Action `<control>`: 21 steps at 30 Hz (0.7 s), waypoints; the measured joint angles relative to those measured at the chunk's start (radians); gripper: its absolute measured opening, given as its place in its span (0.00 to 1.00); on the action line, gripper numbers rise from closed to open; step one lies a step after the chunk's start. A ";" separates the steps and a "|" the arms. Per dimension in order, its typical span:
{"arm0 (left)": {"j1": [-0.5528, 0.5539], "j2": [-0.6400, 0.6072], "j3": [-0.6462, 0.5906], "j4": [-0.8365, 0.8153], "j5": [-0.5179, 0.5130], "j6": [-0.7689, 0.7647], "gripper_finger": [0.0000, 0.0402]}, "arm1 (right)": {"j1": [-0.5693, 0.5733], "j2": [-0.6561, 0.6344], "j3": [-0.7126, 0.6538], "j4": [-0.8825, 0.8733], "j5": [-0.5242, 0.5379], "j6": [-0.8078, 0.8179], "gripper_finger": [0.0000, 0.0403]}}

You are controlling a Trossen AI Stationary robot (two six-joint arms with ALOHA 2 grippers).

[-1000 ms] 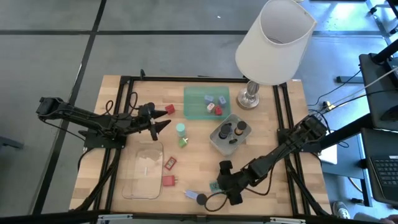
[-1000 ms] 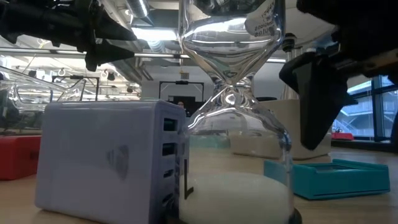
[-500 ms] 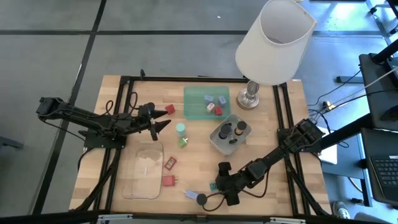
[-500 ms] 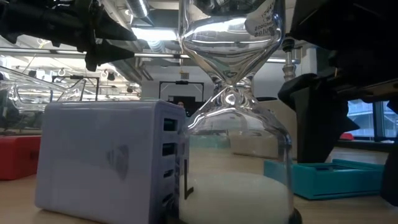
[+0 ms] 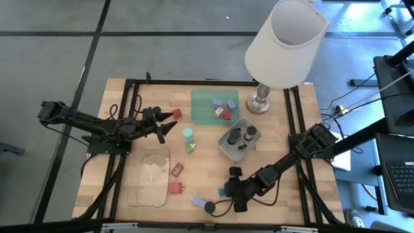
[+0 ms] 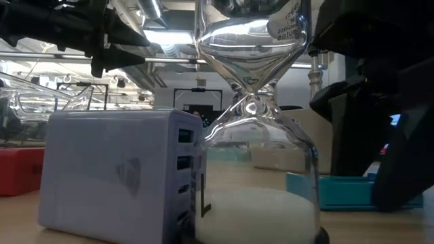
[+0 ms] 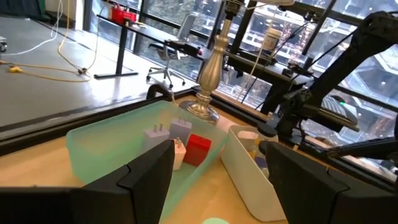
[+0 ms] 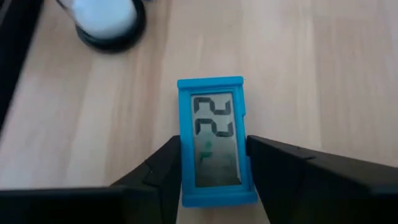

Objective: Pick & Place Office items
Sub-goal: Put the blue digital clock into the transparent bin

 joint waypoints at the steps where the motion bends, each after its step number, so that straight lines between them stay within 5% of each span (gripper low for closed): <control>1: 0.000 0.000 0.000 0.000 0.000 -0.012 0.63 | 0.001 -0.007 -0.002 -0.009 0.009 0.008 0.38; 6: 0.000 0.000 0.000 0.047 0.034 -0.063 0.63 | -0.022 -0.098 0.023 -0.037 0.072 0.005 0.38; 10: 0.000 0.009 0.000 0.110 0.171 -0.032 0.63 | -0.044 -0.151 0.076 -0.044 0.164 -0.117 0.42; 17: -0.039 0.102 0.000 0.272 0.475 0.248 0.63 | -0.094 -0.163 0.203 -0.036 0.296 -0.357 0.39; 21: -0.089 0.186 0.000 0.405 0.522 0.391 0.63 | -0.124 -0.163 0.236 -0.039 0.386 -0.432 0.40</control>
